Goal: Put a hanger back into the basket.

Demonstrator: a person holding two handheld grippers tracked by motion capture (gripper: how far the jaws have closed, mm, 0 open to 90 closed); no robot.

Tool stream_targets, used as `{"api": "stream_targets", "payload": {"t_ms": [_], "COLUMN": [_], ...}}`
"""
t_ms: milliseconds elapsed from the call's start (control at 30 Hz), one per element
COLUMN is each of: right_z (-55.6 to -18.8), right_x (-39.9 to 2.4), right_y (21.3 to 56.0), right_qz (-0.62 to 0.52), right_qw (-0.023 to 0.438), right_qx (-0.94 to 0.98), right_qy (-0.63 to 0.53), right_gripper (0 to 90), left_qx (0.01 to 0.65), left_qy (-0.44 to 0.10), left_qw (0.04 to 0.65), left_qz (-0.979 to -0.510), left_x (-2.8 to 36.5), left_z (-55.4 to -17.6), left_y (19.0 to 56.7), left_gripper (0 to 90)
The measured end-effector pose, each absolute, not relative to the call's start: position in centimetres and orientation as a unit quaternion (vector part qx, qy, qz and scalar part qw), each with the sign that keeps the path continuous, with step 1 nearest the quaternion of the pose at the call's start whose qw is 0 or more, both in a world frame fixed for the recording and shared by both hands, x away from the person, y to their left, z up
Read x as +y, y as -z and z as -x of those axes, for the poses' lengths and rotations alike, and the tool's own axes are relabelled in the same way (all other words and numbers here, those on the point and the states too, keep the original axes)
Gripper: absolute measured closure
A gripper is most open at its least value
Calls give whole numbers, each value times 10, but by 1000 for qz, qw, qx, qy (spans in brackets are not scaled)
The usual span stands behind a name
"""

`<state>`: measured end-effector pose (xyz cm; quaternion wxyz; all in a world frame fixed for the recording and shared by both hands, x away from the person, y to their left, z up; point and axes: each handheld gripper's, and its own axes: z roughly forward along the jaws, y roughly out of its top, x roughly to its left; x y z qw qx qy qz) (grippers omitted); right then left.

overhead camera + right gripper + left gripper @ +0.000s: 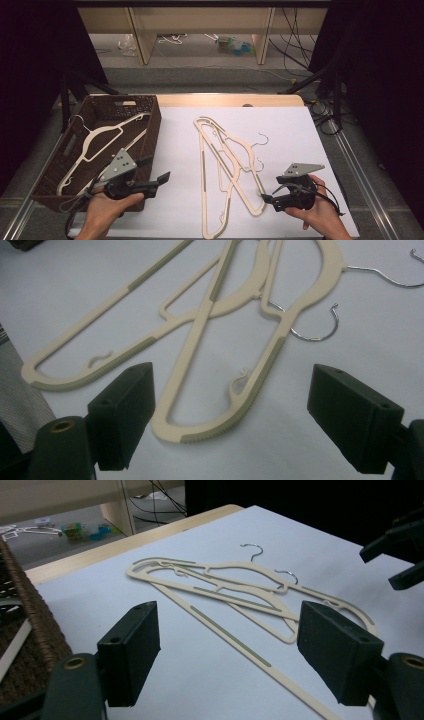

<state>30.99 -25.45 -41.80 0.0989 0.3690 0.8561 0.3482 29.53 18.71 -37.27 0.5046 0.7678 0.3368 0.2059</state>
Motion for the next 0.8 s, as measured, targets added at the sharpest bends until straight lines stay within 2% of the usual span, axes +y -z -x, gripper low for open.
{"api": "stream_targets", "payload": {"t_ms": [500,800], "right_z": [-312,-323], "right_x": [-252,-245], "right_y": [423,430], "right_qz": [-389,-392], "right_qw": [92,112], "right_qx": [848,846], "right_qy": [-348,-344], "right_gripper": [207,213], "left_qx": [315,319], "left_qy": [-171,-158], "left_qw": [505,504], "left_qz": [-785,-787], "left_x": [155,144], "left_z": [-281,-270], "left_y": [399,417], "left_gripper": [253,252]}}
